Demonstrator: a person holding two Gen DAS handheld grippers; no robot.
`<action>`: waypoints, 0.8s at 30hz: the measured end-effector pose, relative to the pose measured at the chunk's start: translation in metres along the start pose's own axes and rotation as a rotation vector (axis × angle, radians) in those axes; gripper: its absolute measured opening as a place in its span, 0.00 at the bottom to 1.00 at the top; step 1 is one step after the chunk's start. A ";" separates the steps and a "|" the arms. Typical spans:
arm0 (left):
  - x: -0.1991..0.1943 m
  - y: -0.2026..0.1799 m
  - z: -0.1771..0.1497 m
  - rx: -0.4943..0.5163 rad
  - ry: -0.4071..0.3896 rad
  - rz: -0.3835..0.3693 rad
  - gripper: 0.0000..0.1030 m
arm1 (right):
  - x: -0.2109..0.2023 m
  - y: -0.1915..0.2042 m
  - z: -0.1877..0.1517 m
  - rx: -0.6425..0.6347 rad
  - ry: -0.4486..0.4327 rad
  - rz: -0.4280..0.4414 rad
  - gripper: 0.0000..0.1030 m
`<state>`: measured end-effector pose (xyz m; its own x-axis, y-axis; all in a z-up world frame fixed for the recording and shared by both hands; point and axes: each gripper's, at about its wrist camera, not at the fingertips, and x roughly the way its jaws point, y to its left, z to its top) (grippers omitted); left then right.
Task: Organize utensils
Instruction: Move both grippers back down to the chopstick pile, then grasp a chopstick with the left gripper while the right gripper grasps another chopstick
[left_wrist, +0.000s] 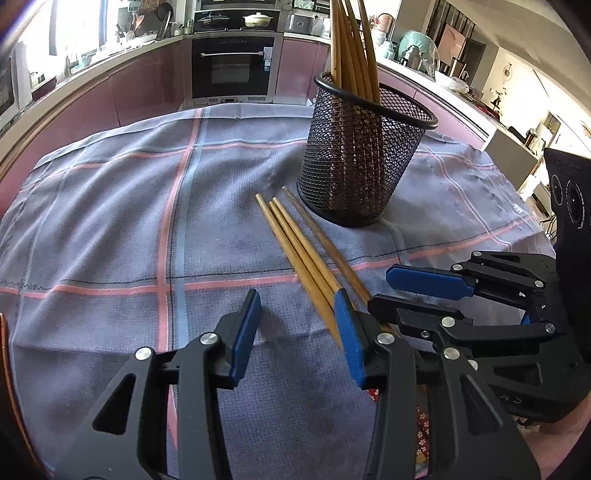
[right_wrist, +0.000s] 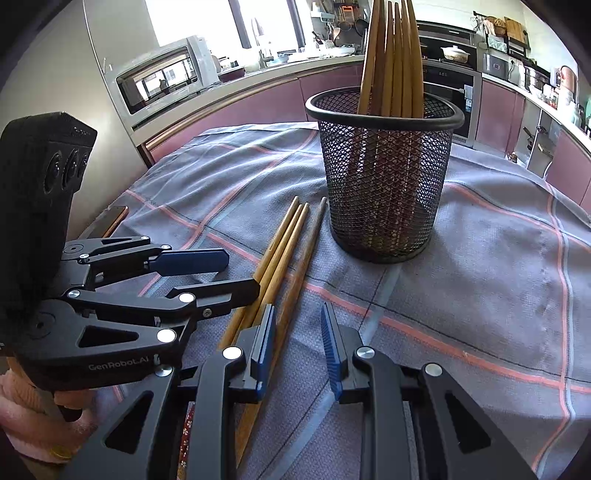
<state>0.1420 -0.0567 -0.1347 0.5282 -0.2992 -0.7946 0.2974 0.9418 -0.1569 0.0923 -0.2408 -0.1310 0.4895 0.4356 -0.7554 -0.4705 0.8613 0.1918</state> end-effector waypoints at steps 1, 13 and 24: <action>0.000 0.001 0.000 0.002 0.002 0.000 0.39 | 0.000 0.000 0.000 0.000 0.000 0.001 0.23; -0.003 0.007 -0.001 0.031 0.028 0.005 0.29 | 0.004 0.002 0.002 -0.012 0.007 -0.004 0.23; 0.002 0.015 0.007 0.028 0.049 0.027 0.15 | 0.018 0.011 0.015 -0.069 0.008 -0.064 0.16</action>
<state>0.1534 -0.0444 -0.1347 0.4968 -0.2655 -0.8262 0.3060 0.9445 -0.1195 0.1074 -0.2193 -0.1331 0.5142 0.3783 -0.7698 -0.4886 0.8668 0.0996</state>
